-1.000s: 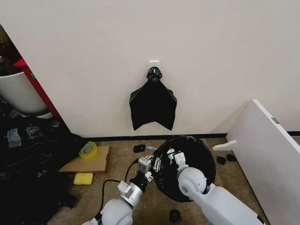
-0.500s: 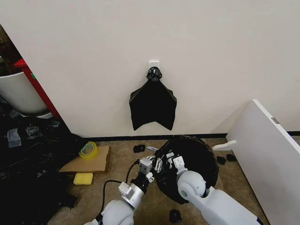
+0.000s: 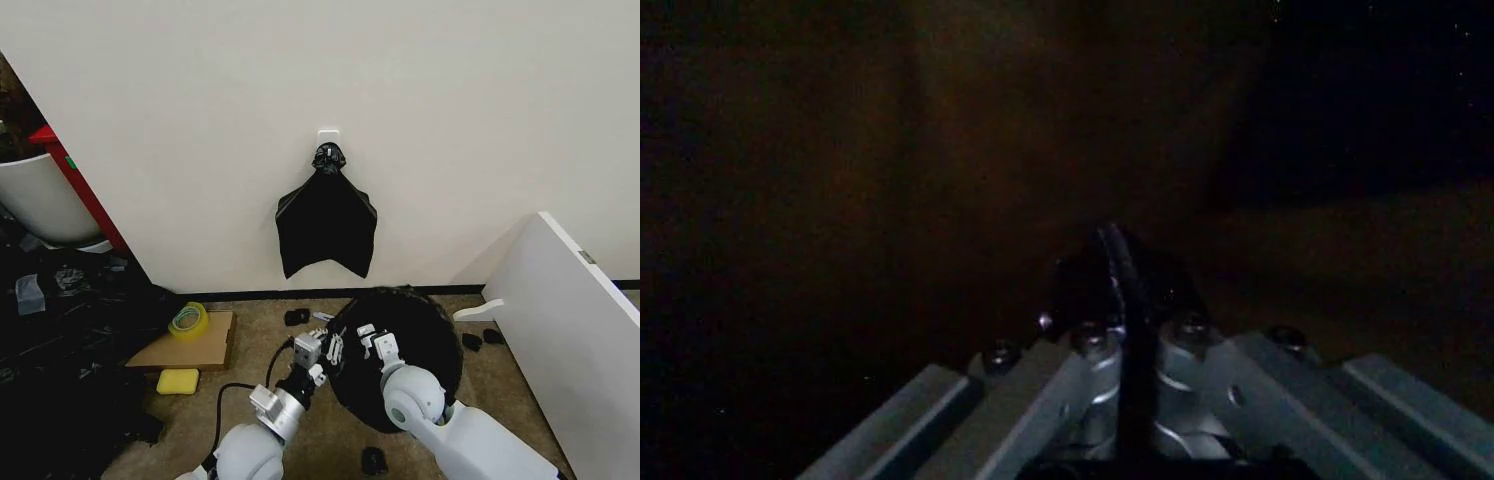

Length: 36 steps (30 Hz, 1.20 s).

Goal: Place the garbage bag over the trash bin.

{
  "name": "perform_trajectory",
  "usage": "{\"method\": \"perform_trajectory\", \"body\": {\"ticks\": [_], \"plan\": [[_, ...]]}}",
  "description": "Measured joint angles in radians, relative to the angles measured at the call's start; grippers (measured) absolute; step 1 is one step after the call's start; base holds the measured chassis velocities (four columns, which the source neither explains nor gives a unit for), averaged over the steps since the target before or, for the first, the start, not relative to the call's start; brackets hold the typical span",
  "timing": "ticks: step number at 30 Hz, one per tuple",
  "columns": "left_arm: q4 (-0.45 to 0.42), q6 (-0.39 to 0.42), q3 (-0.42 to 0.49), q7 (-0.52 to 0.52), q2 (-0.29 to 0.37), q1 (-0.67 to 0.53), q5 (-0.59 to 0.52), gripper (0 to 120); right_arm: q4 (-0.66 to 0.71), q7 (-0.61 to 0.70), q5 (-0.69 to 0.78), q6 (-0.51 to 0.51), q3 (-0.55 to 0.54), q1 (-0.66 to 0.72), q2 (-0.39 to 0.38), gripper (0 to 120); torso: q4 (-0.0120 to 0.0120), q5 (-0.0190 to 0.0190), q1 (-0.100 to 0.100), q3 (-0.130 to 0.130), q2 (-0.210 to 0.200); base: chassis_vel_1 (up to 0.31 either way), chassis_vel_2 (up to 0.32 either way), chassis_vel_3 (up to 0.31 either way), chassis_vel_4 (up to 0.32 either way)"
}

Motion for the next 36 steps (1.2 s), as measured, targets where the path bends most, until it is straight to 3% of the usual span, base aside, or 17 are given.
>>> {"method": "perform_trajectory", "body": {"ticks": [6,8,14,16,19,20,21,22,23,25,28,36], "plan": [[0.003,0.019,-0.033,0.002,-0.016,-0.005,-0.015,4,0.074,-0.030,-0.019,0.028,0.000,-0.016,-0.003,18,0.0003,0.0002,0.000,0.000,0.000,0.000,0.000,0.000,0.000],[0.007,0.039,-0.052,0.000,-0.003,-0.018,-0.030,4,0.150,-0.085,-0.085,0.057,0.014,-0.037,-0.031,28,0.0002,-0.0003,0.000,0.000,0.000,0.000,0.000,0.000,0.000],[0.034,0.056,-0.067,0.001,0.013,-0.048,-0.047,4,0.277,-0.094,-0.080,0.030,0.098,-0.098,-0.087,46,0.0001,0.0000,0.000,0.000,0.000,0.000,0.000,0.000,0.000],[0.063,0.078,-0.103,-0.013,-0.020,-0.027,-0.103,4,0.371,-0.112,-0.104,0.041,0.180,-0.170,-0.142,58,0.0000,0.0000,0.000,0.000,0.000,0.000,0.000,0.000,0.000],[0.078,0.105,-0.130,-0.049,-0.057,-0.010,-0.155,4,0.426,-0.158,-0.155,0.092,0.222,-0.213,-0.170,65,0.0003,0.0000,0.000,0.000,0.000,0.000,0.000,0.000,0.000],[0.083,0.142,-0.154,-0.106,-0.091,-0.002,-0.193,4,0.435,-0.213,-0.226,0.173,0.242,-0.243,-0.181,71,0.0000,-0.0007,0.000,0.000,0.000,0.000,0.000,0.000,0.000],[0.078,0.191,-0.183,-0.166,-0.117,0.006,-0.254,4,0.435,-0.261,-0.308,0.259,0.252,-0.268,-0.178,77,0.0001,0.0006,0.000,0.000,0.000,0.000,0.000,0.000,0.000],[0.078,0.191,-0.183,-0.166,-0.117,0.006,-0.254,4,0.435,-0.261,-0.308,0.259,0.252,-0.268,-0.178,77,0.0001,0.0006,0.000,0.000,0.000,0.000,0.000,0.000,0.000],[0.075,0.245,-0.217,-0.232,-0.142,0.005,-0.349,4,0.467,-0.297,-0.347,0.329,0.264,-0.315,-0.159,84,0.0005,0.0001,0.000,0.000,0.000,0.000,0.000,0.000,0.000],[0.088,0.278,-0.237,-0.285,-0.160,-0.008,-0.422,4,0.500,-0.318,-0.365,0.393,0.281,-0.372,-0.130,90,0.0000,0.0001,0.000,0.000,0.000,0.000,0.000,0.000,0.000],[0.119,0.291,-0.252,-0.316,-0.175,-0.024,-0.503,4,0.520,-0.322,-0.370,0.432,0.324,-0.424,-0.089,99,0.0000,0.0001,0.000,0.000,0.000,0.000,0.000,0.000,0.000],[0.162,0.265,-0.262,-0.259,-0.192,-0.037,-0.594,4,0.510,-0.322,-0.380,0.442,0.345,-0.464,-0.049,100,0.0001,-0.0001,0.000,0.000,0.000,0.000,0.000,0.000,0.000]]}}
